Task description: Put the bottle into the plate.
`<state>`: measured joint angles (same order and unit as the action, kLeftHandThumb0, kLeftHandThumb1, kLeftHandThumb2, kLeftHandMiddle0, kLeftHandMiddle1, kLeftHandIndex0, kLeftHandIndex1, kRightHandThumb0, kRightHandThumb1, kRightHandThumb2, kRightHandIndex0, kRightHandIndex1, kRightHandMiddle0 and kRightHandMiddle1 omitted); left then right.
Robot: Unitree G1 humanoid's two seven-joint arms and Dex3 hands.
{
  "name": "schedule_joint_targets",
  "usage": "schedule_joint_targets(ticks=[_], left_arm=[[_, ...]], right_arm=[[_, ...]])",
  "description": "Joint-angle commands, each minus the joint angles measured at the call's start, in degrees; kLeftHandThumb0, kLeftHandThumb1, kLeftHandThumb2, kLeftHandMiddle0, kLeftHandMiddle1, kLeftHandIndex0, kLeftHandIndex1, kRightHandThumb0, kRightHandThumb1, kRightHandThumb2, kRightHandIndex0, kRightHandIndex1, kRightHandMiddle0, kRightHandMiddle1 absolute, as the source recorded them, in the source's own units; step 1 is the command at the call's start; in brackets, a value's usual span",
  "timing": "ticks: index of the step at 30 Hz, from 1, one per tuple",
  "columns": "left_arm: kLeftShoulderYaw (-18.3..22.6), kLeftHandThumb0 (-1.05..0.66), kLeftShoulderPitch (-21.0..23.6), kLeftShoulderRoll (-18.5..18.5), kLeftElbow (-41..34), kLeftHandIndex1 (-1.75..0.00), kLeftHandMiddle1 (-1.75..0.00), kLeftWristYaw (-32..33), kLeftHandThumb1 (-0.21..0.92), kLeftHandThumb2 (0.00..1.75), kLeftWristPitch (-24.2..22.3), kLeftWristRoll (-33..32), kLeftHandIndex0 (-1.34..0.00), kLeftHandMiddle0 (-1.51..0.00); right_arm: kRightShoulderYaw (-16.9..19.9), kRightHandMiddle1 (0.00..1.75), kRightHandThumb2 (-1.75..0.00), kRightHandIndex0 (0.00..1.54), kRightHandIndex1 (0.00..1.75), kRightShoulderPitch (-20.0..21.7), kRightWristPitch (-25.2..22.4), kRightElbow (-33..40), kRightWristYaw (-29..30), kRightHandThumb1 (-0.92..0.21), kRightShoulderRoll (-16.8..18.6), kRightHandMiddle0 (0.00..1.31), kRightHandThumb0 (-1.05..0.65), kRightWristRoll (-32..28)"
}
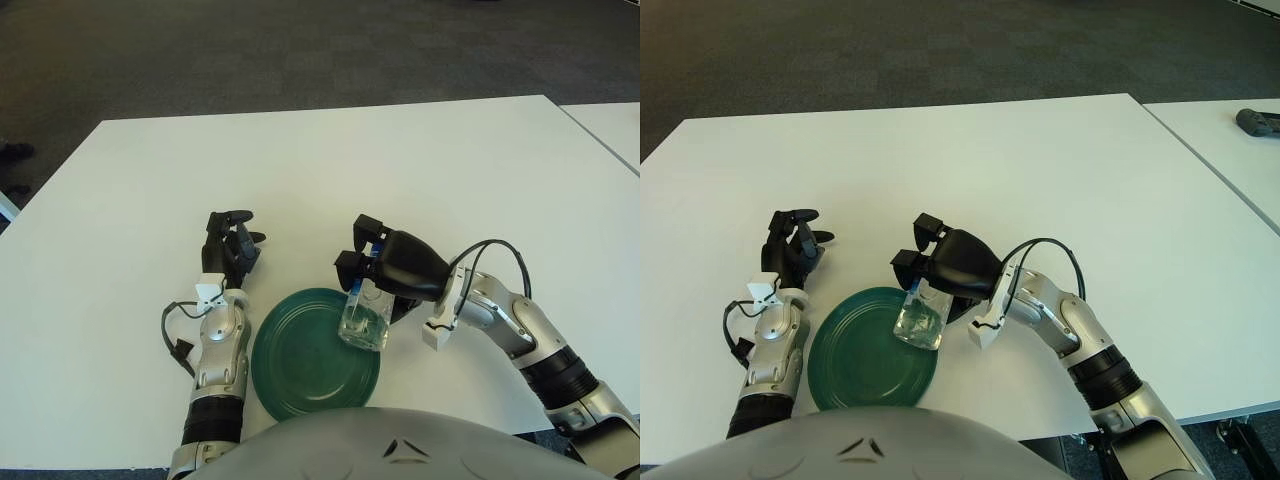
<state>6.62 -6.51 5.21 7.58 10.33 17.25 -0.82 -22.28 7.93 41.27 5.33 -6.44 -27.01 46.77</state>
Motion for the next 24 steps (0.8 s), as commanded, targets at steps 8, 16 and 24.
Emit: schedule_joint_targets(ticks=[8, 16, 24], left_arm=[[0.1, -0.65, 0.9, 1.0, 2.0, -1.66, -1.56, 1.4, 0.92, 0.89, 1.2, 0.8, -0.33, -0.58], [0.2, -0.63, 1.9, 1.4, 4.2, -1.67, -1.55, 2.0, 0.92, 0.89, 2.8, 1.0, -0.36, -0.61], [0.2, -0.63, 2.9, 1.6, 6.7, -1.66, -1.54, 2.2, 0.92, 0.89, 5.1, 1.1, -0.36, -0.63]], right_arm=[[0.0, 1.75, -1.52, 1.23, 1.75, 4.2, 4.5, -3.2, 1.6, -0.15, -2.5, 0.75, -0.55, -0.3], [-0.1, 1.75, -1.48, 1.23, 1.75, 4.0, 7.2, -1.1, 0.8, -0.18, -3.1, 0.73, -0.54, -0.9], [-1.4, 1.75, -1.43, 1.25, 1.75, 6.1, 5.1, 4.1, -6.1, -0.22, -2.7, 0.69, -0.52, -5.0]])
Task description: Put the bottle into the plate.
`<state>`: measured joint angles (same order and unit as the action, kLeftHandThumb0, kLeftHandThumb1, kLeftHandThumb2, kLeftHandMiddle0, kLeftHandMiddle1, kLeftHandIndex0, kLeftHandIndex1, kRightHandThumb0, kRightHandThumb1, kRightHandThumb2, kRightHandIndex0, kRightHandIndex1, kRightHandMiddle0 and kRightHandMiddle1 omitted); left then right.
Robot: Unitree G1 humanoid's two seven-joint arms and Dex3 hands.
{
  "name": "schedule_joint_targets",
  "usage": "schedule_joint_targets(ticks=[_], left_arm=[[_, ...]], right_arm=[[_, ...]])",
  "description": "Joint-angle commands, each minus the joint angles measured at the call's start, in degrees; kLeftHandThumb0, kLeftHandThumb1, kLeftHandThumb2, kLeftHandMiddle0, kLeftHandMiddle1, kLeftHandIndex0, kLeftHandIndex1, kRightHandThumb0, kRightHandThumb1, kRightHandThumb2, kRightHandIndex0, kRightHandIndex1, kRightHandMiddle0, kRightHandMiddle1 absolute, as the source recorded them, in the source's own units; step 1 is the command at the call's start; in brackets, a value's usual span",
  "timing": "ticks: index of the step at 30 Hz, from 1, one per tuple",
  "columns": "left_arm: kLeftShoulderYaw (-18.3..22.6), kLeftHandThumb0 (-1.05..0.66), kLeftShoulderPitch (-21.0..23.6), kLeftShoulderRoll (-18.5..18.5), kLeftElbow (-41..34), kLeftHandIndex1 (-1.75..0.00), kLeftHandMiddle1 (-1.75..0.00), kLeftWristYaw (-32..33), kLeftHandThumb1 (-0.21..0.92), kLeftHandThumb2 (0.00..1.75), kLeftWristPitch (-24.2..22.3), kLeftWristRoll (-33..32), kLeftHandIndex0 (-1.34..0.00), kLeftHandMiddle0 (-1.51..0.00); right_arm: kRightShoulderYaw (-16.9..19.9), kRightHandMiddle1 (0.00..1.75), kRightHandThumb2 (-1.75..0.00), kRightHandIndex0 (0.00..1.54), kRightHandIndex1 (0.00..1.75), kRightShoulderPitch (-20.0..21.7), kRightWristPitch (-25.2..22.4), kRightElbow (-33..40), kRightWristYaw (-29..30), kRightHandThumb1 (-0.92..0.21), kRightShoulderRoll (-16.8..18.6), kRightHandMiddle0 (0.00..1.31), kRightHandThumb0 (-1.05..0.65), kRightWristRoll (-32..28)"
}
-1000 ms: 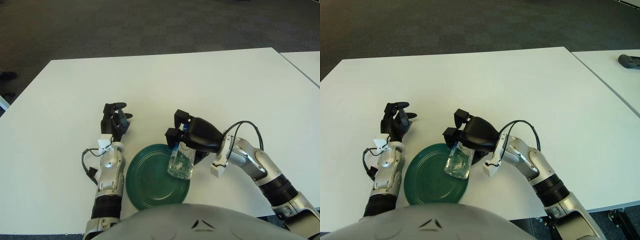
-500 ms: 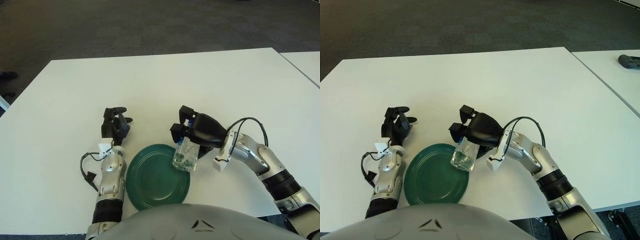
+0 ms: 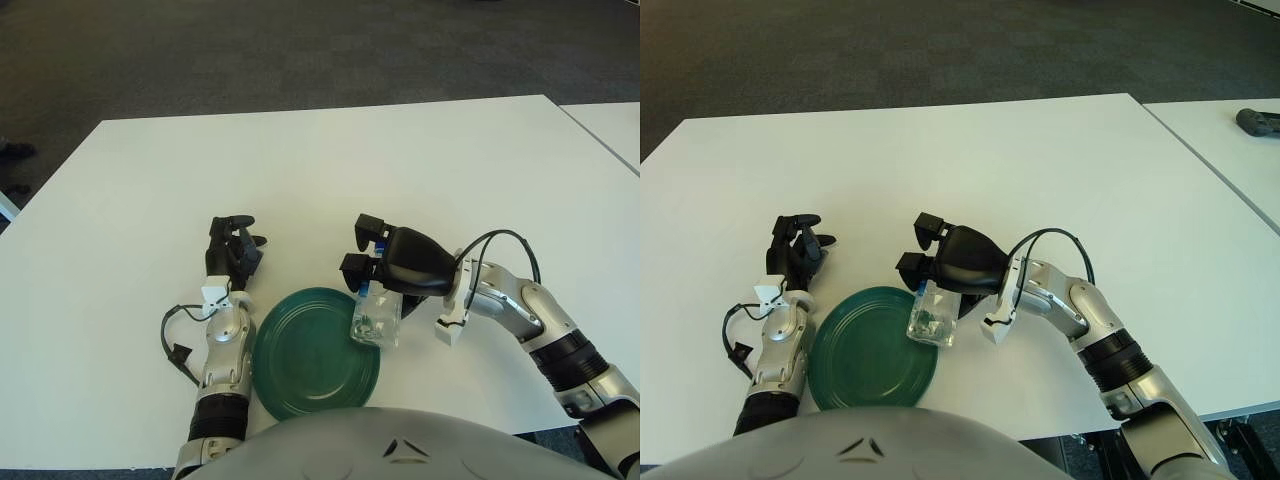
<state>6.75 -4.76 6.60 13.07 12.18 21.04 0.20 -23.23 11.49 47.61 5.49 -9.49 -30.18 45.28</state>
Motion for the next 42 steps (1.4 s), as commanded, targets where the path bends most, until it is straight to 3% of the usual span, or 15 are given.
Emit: schedule_joint_targets(ticks=[1, 10, 26, 42], left_arm=[[0.0, -0.63, 1.3, 0.3, 1.5, -1.66, -1.53, 0.5, 0.92, 0.89, 1.5, 0.2, -0.36, -0.63], [0.3, -0.63, 2.0, 0.5, 3.9, -1.66, -1.51, 0.3, 0.92, 0.88, 4.2, -0.2, -0.36, -0.63], [0.3, -0.63, 2.8, 0.3, 5.6, -1.65, -1.52, 0.4, 0.92, 0.89, 5.7, 0.0, -0.38, -0.66], [-0.6, -0.63, 2.3, 0.9, 4.3, -1.65, -1.49, 1.0, 0.92, 0.90, 6.5, 1.0, -0.38, -0.66]], right_arm=[[-0.4, 1.75, -1.42, 1.25, 1.75, 2.7, -1.5, 4.4, -3.8, -0.23, 0.5, 0.68, -0.51, -4.0], [-1.2, 1.75, -1.33, 1.18, 1.75, 3.2, 1.0, 5.5, -6.8, -0.30, -0.6, 0.62, -0.48, -4.8], [-4.1, 1.75, -1.29, 1.15, 1.75, 1.8, 1.1, 5.4, -5.7, -0.34, 4.4, 0.59, -0.47, -2.4], [-5.8, 1.75, -1.27, 1.16, 1.75, 4.4, 3.6, 0.8, -3.7, -0.35, 6.9, 0.59, -0.47, 1.7]])
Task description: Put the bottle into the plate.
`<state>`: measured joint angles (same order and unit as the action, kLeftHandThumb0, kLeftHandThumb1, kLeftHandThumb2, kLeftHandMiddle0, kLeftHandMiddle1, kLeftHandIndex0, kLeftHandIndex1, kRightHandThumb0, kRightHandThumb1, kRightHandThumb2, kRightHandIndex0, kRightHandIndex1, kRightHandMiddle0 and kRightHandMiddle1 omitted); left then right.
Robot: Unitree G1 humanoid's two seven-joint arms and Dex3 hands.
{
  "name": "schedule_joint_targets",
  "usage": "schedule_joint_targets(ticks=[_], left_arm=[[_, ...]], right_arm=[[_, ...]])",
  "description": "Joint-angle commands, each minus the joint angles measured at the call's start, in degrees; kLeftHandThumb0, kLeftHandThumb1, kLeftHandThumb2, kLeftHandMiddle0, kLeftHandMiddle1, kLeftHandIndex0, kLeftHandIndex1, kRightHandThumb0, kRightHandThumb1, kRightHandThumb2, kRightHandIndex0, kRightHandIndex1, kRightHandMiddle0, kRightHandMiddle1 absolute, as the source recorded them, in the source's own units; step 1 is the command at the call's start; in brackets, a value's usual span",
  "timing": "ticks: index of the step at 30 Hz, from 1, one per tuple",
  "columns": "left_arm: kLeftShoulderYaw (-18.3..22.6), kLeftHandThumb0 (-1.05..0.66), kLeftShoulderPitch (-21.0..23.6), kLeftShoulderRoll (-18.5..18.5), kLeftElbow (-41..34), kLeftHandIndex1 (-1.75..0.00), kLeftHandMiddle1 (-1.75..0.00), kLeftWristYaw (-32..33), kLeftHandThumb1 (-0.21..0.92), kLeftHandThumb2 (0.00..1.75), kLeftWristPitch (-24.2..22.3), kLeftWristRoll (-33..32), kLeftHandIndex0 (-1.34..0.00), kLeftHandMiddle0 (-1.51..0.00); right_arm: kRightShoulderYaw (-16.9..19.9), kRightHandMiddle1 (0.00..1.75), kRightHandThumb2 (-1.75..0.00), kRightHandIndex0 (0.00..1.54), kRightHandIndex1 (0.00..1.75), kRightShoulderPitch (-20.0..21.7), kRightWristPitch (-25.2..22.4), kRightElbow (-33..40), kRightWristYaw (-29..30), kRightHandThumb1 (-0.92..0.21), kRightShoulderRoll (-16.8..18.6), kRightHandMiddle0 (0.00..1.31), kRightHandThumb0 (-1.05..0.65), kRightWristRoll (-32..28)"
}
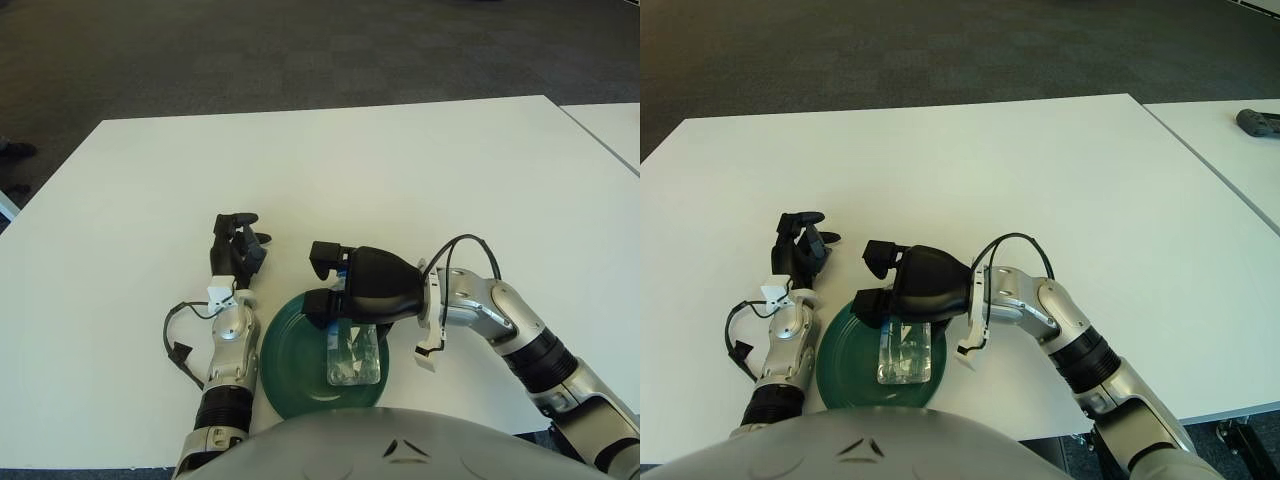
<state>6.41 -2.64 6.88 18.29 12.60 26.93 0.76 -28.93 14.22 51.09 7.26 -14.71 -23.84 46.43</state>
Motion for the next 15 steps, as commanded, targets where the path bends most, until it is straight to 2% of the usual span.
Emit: schedule_joint_targets(ticks=[1, 15], left_arm=[[-0.3, -0.64, 0.0, 0.7, -1.2, -1.65, -1.49, 0.6, 0.92, 0.91, 0.5, 0.5, -0.37, -0.66], [-1.0, -0.63, -0.7, 0.9, -3.0, -1.65, -1.51, 1.4, 0.92, 0.91, -0.6, 0.6, -0.39, -0.67]], right_arm=[[-0.2, 1.75, -1.28, 1.17, 1.75, 1.8, 0.3, -1.4, 1.8, -0.34, 0.7, 0.59, -0.47, 0.8], [-0.9, 1.75, -1.38, 1.23, 1.75, 2.6, 2.7, -4.2, 6.4, -0.26, 1.3, 0.66, -0.50, 3.7]])
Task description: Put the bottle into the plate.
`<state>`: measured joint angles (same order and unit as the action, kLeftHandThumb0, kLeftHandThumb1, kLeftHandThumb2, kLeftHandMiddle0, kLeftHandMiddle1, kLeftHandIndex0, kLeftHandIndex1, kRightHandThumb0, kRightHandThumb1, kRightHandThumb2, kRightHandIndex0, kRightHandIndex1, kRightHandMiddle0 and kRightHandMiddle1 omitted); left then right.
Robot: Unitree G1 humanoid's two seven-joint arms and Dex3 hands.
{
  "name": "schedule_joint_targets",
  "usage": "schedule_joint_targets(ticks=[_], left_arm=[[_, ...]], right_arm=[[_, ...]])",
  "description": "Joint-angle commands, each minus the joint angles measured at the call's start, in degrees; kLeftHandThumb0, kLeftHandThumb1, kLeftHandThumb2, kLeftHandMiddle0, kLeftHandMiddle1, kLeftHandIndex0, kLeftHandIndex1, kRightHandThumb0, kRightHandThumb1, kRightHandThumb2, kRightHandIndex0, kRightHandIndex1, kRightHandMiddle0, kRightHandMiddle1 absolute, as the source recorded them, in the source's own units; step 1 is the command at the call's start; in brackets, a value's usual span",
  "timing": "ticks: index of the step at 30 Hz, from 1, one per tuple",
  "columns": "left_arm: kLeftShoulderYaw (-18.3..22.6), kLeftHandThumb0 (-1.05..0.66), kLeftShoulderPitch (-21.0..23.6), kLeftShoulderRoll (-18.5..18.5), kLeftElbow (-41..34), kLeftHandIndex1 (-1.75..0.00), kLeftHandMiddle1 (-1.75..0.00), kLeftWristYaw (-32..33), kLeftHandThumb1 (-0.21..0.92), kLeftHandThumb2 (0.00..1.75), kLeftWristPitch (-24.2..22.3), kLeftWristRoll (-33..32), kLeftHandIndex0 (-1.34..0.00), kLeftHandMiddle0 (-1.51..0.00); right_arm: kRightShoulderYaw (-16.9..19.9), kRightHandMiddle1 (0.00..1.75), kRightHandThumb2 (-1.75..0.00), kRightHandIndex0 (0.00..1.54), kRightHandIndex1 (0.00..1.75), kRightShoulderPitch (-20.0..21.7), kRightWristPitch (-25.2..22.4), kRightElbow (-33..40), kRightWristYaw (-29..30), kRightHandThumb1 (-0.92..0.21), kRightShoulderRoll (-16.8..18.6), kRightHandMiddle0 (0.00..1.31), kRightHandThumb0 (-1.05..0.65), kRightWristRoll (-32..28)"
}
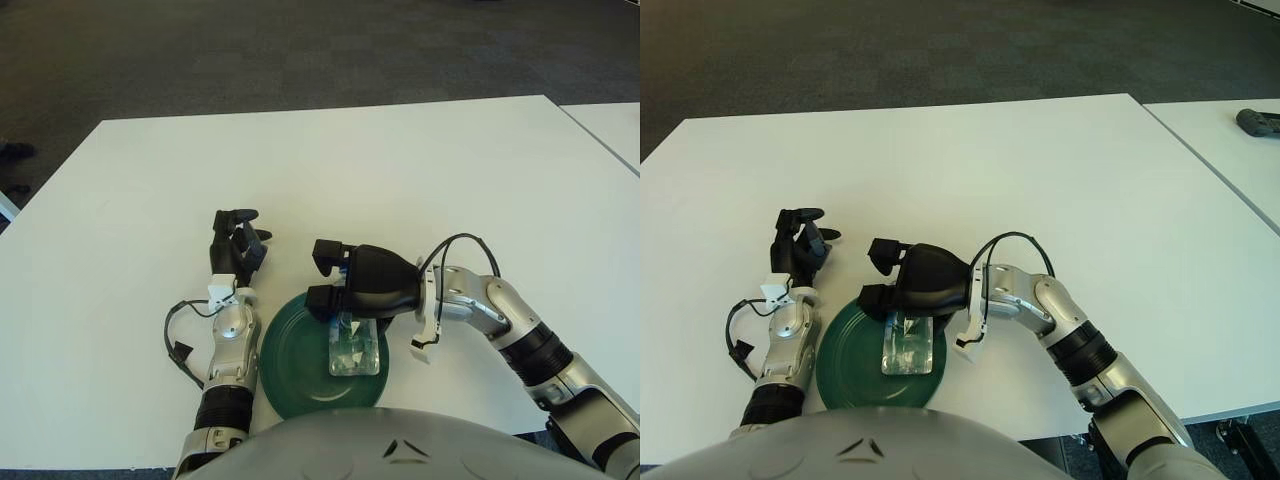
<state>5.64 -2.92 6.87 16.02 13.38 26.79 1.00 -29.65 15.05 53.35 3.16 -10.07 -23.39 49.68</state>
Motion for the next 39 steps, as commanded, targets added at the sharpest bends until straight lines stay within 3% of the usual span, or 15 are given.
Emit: schedule_joint_targets(ticks=[1, 27, 39], left_arm=[[-0.3, -0.63, -0.4, 0.9, -0.9, -1.65, -1.51, 0.7, 0.92, 0.91, -0.6, 0.5, -0.39, -0.67], [-2.6, -0.63, 0.0, 2.0, -2.9, -1.65, -1.56, 2.9, 0.92, 0.92, -2.0, 1.5, -0.37, -0.65], [-3.5, -0.64, 0.9, 2.1, -2.8, -1.65, -1.56, 3.3, 0.92, 0.89, -1.7, 1.2, -0.34, -0.61]], right_arm=[[-0.1, 1.75, -1.38, 1.23, 1.75, 1.8, 0.6, -0.1, 1.9, -0.26, 0.7, 0.66, -0.50, 0.4], [-1.3, 1.75, -1.26, 1.18, 1.75, 1.4, 3.5, -2.7, 6.0, -0.36, -0.2, 0.58, -0.47, 2.1], [-2.1, 1.73, -1.22, 1.14, 1.75, 1.2, 4.2, -3.1, 3.4, -0.38, -1.5, 0.56, -0.46, -0.3]])
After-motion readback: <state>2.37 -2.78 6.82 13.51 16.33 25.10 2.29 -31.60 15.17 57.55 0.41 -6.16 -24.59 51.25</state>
